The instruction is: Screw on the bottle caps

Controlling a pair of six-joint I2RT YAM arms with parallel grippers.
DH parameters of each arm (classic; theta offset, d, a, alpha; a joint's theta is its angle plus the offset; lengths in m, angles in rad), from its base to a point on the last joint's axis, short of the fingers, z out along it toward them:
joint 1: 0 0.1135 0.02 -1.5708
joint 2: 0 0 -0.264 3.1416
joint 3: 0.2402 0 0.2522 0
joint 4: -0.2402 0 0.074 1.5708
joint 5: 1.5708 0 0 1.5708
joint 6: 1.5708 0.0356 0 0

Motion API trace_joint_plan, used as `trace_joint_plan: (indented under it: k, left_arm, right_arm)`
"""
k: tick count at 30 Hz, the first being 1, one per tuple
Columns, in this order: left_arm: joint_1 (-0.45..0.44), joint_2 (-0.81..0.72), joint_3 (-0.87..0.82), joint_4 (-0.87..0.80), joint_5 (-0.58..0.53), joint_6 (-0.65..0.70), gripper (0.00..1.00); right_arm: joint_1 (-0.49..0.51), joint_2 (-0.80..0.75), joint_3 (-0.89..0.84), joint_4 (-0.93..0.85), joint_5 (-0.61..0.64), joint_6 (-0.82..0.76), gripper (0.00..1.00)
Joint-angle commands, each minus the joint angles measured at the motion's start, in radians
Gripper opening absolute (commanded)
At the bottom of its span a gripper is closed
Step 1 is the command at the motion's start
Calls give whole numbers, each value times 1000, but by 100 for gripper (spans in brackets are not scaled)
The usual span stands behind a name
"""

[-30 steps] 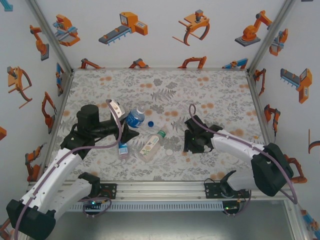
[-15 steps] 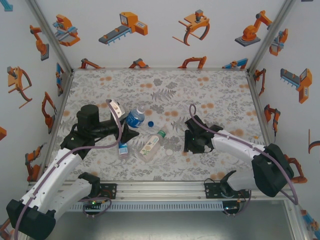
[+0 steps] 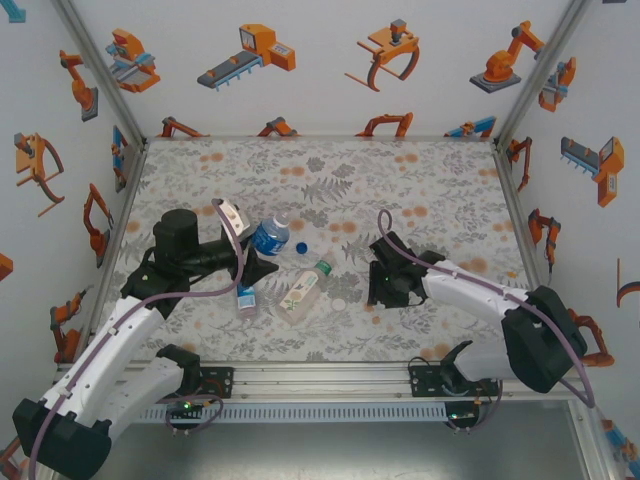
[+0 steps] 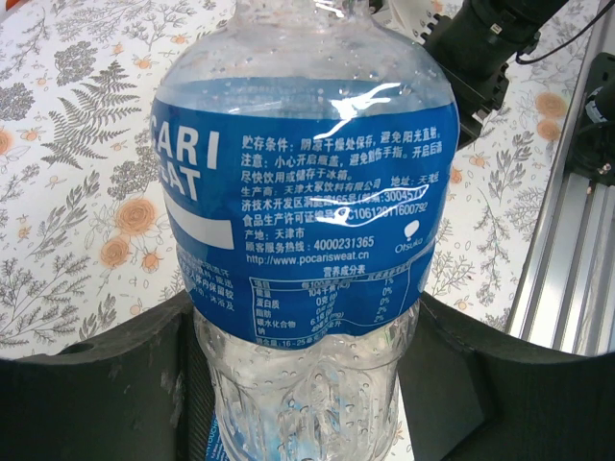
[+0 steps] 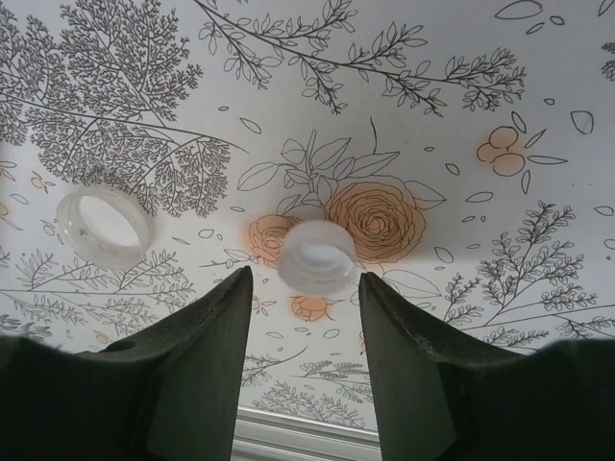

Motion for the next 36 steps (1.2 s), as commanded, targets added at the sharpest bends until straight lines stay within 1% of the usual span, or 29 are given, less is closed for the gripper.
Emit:
trace_joint_plan:
  k: [1, 12, 25, 36]
  left_arm:
    - [-2, -4, 20, 4, 26, 18, 0]
    - [-1, -2, 20, 5, 26, 20, 0]
    - [-2, -2, 20, 4, 25, 20, 0]
    - [-1, 0, 21, 4, 26, 20, 0]
  right_arm:
    - [-4, 16, -17, 11, 5, 8, 47]
    - [-4, 13, 0, 9, 5, 6, 46]
    - [-4, 21, 77, -52, 7, -21, 46]
    - [-5, 54, 59, -24, -3, -20, 47]
